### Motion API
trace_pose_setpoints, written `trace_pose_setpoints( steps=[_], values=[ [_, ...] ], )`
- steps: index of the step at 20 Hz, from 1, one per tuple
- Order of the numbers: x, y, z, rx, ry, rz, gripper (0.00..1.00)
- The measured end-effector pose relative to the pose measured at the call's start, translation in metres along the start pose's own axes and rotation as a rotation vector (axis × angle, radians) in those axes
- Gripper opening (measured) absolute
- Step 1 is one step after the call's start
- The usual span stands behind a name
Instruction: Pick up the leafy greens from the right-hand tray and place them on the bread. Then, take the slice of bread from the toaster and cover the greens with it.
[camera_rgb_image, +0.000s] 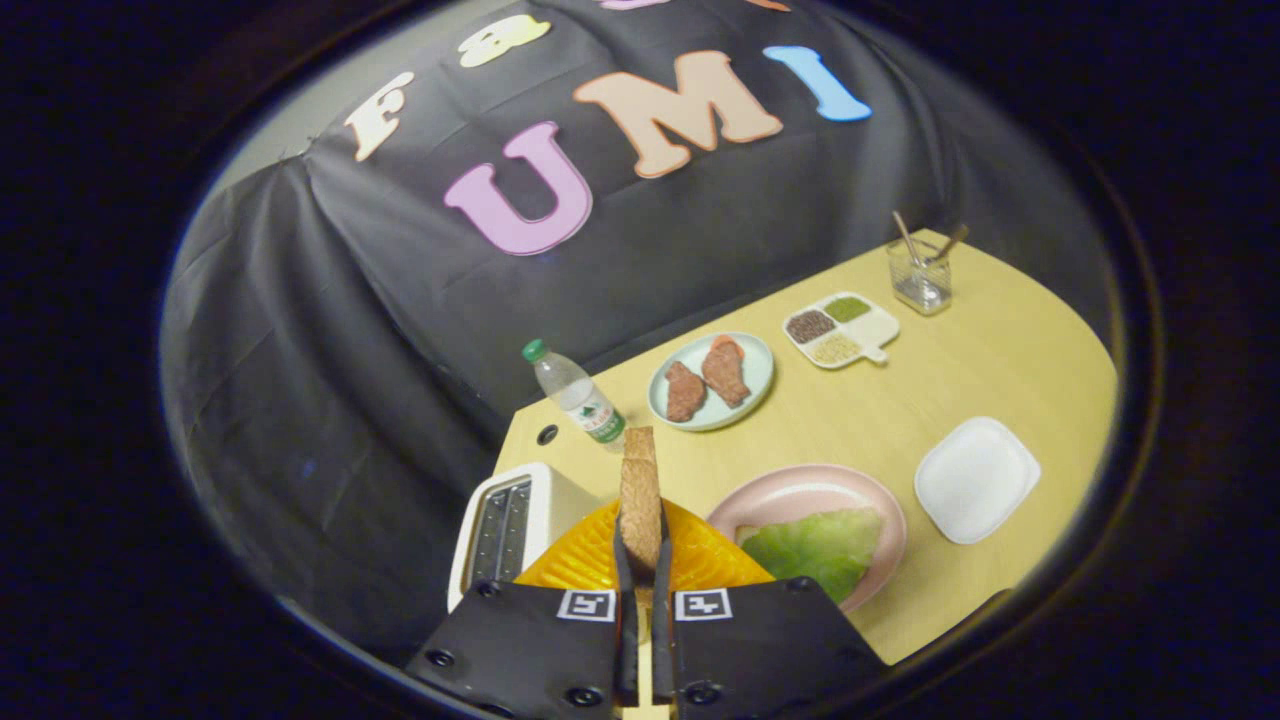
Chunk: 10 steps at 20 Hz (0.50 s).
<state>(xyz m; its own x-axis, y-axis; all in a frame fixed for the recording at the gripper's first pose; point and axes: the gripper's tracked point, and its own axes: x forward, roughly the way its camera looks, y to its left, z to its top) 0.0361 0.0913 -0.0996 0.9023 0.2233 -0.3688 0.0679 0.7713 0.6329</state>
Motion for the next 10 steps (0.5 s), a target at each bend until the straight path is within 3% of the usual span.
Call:
trace_pose_setpoints(
  steps=[10],
  values=[
    [0.023, -0.099, -0.05, 0.327, -0.001, 0.013, 0.08]
  ],
)
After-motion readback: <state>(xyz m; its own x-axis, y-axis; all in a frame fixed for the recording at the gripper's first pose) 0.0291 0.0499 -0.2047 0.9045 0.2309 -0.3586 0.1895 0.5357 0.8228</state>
